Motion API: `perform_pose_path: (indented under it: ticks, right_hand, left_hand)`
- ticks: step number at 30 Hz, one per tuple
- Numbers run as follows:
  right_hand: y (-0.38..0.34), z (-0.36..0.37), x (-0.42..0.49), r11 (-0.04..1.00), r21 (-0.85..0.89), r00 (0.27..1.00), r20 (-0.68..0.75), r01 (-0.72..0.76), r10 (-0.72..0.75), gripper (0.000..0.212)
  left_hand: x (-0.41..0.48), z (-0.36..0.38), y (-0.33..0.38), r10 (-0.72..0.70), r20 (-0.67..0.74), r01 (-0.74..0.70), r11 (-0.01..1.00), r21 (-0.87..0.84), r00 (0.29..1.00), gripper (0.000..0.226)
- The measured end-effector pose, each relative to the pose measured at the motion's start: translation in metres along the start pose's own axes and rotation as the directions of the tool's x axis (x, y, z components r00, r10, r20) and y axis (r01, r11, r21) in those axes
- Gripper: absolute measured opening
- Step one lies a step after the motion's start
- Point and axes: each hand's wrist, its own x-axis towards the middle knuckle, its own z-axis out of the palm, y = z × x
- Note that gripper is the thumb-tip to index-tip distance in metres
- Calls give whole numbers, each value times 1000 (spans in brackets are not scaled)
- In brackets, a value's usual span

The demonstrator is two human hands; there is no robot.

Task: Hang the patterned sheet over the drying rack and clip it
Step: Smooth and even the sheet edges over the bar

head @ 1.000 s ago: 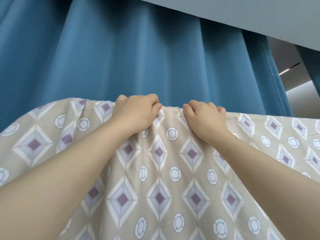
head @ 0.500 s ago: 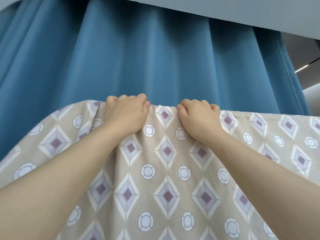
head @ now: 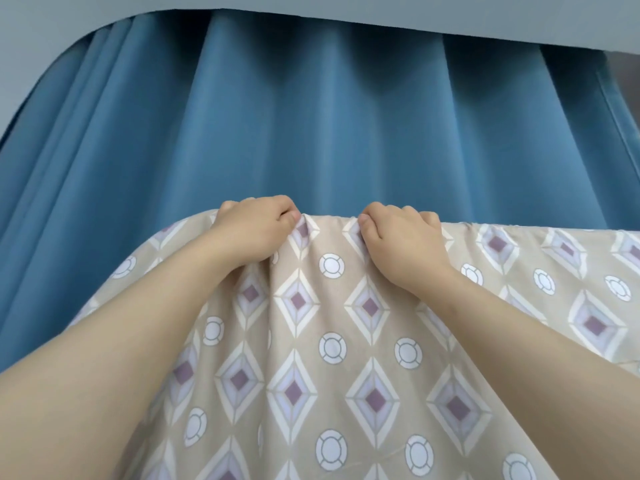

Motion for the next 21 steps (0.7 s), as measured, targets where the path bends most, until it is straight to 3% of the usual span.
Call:
perform_pose_path:
  ticks: [4,13,17,21]
  right_hand:
    - [0,-1,-1,1000,0,1000,11,5,-5,36]
    - [3,-7,6,994,108,999,32,20,-23,35]
    - [4,-1,3,995,103,999,31,14,-17,33]
    - [5,-2,1,997,79,999,31,19,-21,33]
  left_hand:
    - [1,5,6,-63,-115,53,995,-86,991,27]
    - [-7,13,4,-29,-437,45,999,25,899,30]
    - [-8,7,3,-105,-369,96,994,-43,923,27]
    - [5,4,14,-50,-131,43,998,-55,990,42]
